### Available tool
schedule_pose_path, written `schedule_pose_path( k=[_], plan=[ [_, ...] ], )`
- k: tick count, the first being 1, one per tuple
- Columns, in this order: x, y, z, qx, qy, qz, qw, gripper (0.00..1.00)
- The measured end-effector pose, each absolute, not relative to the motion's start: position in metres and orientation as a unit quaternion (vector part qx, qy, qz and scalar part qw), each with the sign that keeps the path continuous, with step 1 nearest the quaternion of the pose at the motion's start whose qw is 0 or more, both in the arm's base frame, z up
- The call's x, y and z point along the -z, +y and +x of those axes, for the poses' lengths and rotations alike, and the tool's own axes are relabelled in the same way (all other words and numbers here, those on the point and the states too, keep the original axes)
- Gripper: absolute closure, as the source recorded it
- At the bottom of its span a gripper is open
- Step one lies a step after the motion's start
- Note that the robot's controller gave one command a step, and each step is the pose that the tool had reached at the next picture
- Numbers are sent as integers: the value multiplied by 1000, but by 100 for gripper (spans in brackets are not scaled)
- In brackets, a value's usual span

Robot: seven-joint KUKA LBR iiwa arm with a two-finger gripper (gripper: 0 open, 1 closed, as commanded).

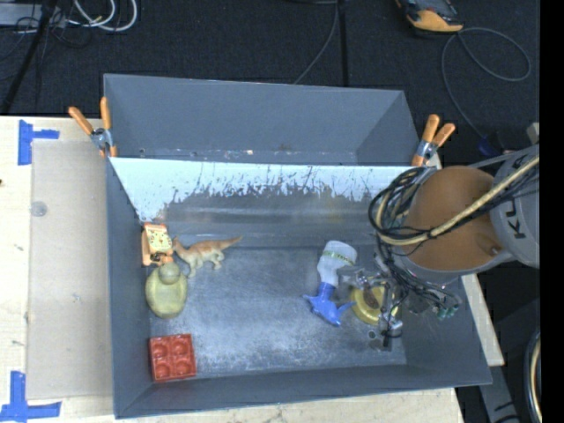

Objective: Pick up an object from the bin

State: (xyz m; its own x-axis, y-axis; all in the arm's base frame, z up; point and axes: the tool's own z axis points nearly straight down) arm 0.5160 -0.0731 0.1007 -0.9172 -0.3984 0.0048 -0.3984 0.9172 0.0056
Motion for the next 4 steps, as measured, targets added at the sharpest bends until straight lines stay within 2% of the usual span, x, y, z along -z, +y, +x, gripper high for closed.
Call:
schedule_pose_path(
  k=[1,2,3,4],
  plan=[
    [-112,-57,536,-2,-965,263,-2,0],
    [-81,-45,559,1,-938,347,-2,0],
    [-69,-36,565,-1,-917,399,-2,100],
    [-69,-36,565,-1,-917,399,-2,100]
  ],
)
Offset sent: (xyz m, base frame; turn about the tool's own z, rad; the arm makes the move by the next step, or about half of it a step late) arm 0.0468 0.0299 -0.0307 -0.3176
